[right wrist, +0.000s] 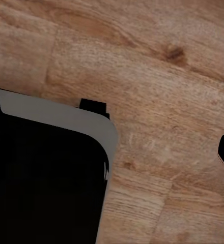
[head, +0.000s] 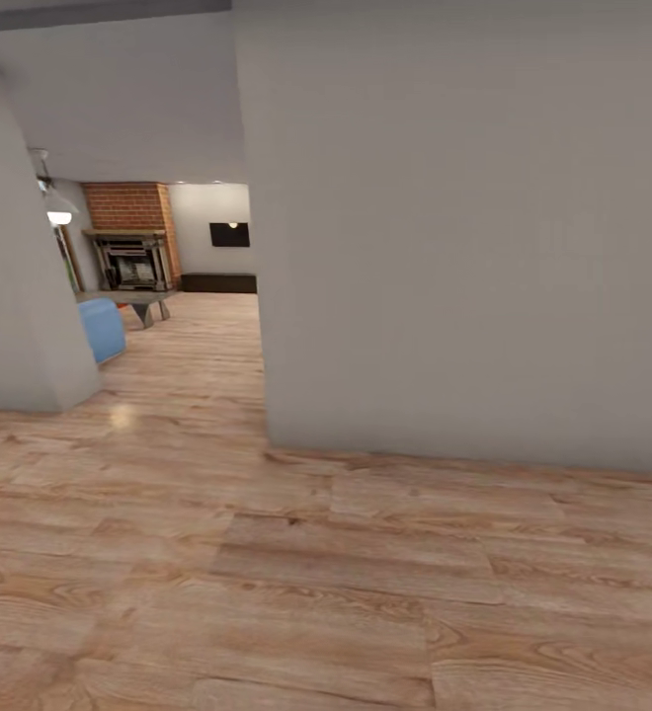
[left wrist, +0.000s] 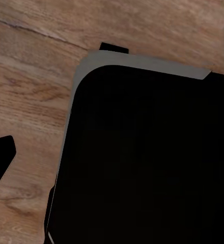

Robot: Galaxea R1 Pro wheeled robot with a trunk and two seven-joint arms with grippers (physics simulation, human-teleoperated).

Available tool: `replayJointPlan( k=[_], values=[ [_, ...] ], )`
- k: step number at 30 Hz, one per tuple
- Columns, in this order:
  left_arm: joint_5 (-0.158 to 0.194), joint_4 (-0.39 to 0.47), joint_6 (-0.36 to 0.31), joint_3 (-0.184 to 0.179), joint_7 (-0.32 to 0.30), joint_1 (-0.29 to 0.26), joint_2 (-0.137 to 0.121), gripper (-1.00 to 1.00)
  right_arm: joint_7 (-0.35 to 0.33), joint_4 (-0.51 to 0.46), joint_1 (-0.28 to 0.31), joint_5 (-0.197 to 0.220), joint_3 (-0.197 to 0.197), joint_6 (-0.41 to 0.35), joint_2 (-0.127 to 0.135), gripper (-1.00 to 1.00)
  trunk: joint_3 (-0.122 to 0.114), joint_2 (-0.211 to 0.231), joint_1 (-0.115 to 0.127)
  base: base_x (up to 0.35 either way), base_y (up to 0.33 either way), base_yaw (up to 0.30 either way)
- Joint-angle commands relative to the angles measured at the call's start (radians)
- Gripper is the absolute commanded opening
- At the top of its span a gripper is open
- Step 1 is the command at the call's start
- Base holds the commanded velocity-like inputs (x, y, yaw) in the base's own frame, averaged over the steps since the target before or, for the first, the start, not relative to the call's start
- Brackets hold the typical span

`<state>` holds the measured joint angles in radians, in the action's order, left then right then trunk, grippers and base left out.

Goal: Move the two storage containers from the living room to the garage. In the garage, place one container on the floor and stack the other container on top of it (either order is fine).

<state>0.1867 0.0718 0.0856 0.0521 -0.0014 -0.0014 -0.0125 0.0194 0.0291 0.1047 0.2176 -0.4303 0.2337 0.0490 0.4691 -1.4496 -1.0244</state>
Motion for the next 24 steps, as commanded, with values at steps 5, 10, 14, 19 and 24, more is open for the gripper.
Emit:
replayJointPlan(
  k=[5, 10, 14, 19, 24],
  values=[
    [0.002, 0.0, 0.002, 0.005, 0.0, 0.0, 0.0, 1.0, -0.003, 0.003, 0.001, 0.009, -0.008, 0.005, -0.002, 1.0, 0.001, 0.0, -0.001, 0.323, 0.0, 0.0],
    [0.002, 0.001, 0.002, 0.005, 0.0, 0.0, 0.0, 1.0, -0.007, 0.003, 0.001, 0.008, -0.008, 0.005, 0.002, 1.0, 0.001, 0.0, -0.001, 0.323, 0.0, 0.164],
    [0.002, 0.0, 0.002, 0.005, 0.0, 0.0, 0.0, 1.0, -0.007, 0.003, 0.001, 0.008, -0.008, 0.006, 0.003, 1.0, 0.001, 0.0, -0.001, 0.323, 0.0, 0.253],
    [0.002, 0.001, 0.002, 0.005, 0.0, 0.0, 0.0, 1.0, -0.004, 0.003, 0.001, 0.008, -0.008, 0.006, 0.002, 1.0, 0.001, 0.0, -0.001, 0.323, 0.0, 0.271],
    [0.002, 0.001, 0.002, 0.005, 0.0, 0.0, 0.0, 1.0, 0.0, 0.003, 0.001, 0.009, -0.007, 0.007, 0.002, 1.0, 0.001, 0.0, -0.001, 0.323, 0.0, 0.274]
  ],
)
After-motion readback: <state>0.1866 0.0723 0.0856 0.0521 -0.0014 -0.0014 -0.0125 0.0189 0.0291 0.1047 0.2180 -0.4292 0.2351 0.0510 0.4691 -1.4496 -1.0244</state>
